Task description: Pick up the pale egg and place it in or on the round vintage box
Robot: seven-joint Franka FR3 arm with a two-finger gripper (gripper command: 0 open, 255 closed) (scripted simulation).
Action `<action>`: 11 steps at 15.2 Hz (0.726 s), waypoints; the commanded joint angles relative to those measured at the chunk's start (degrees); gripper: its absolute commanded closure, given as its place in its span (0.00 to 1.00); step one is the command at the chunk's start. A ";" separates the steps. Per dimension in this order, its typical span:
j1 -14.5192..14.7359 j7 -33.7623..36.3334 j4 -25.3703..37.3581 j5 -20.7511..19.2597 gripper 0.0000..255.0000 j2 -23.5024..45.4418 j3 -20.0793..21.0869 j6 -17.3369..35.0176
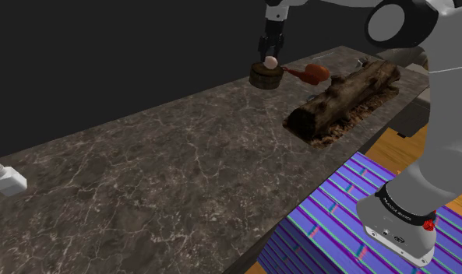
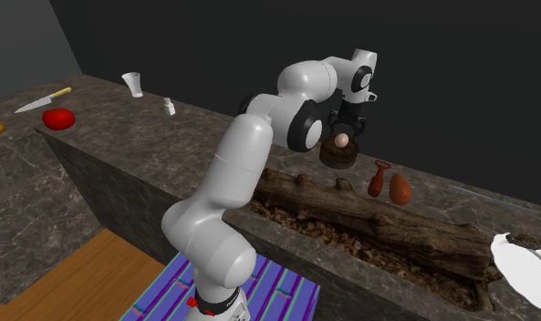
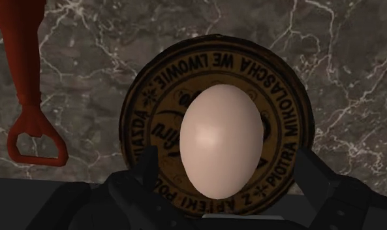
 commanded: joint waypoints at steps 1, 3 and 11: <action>-0.11 0.05 4.17 0.00 0.00 0.77 0.00 -3.42; -0.27 0.15 10.60 0.01 0.00 2.55 0.02 -8.08; -0.26 0.14 10.62 0.03 0.00 2.56 -0.02 -8.09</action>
